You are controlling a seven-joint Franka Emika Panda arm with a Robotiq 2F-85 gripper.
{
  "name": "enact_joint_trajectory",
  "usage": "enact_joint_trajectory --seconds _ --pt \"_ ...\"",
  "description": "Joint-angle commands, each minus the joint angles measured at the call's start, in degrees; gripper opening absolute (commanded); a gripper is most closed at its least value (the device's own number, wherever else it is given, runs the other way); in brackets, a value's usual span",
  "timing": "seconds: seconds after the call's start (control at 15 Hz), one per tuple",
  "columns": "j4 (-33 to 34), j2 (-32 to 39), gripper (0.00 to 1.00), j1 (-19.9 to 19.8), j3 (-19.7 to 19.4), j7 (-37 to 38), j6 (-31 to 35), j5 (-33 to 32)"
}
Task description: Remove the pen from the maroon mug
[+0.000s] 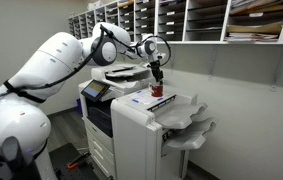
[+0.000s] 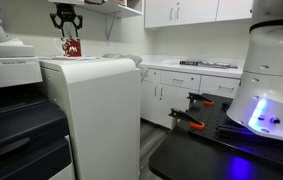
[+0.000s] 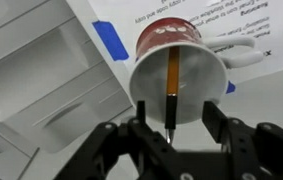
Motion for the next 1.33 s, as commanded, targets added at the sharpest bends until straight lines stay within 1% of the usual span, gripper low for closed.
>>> enact_joint_trajectory --seconds 0.0,0.07,0.13,0.27,0.33,0.4,0.47,0.67,0.8,0.87,1.13,1.27 --pt "4.51 2.68 0.60 -0.14 -0.21 1.05 -2.91 0.46" --pt "4.71 2.97 0.56 -0.11 -0.21 0.97 -3.05 0.38" --pt "4.95 3.31 0.58 -0.14 -0.17 0.83 -3.04 0.37" --pt "5.39 3.89 0.53 -0.10 -0.18 0.77 -3.01 0.29" --pt "5.68 4.10 0.47 -0.11 -0.18 0.74 -3.12 0.30" --pt "5.78 4.22 0.43 -0.08 -0.23 0.70 -3.19 0.20" --pt "5.98 4.41 0.27 -0.10 -0.26 0.71 -3.26 0.17" --pt "5.42 4.26 0.01 -0.08 -0.08 -0.03 -2.61 0.04" --pt "4.72 3.72 0.00 0.01 0.06 -0.58 -2.10 -0.09" --pt "4.04 3.07 0.04 0.13 0.26 -1.14 -1.55 -0.16" --pt "1.54 -0.35 0.04 1.01 0.96 -2.22 -0.20 -0.52" --pt "-0.90 -3.60 0.04 2.45 0.08 -1.13 2.73 -2.07"
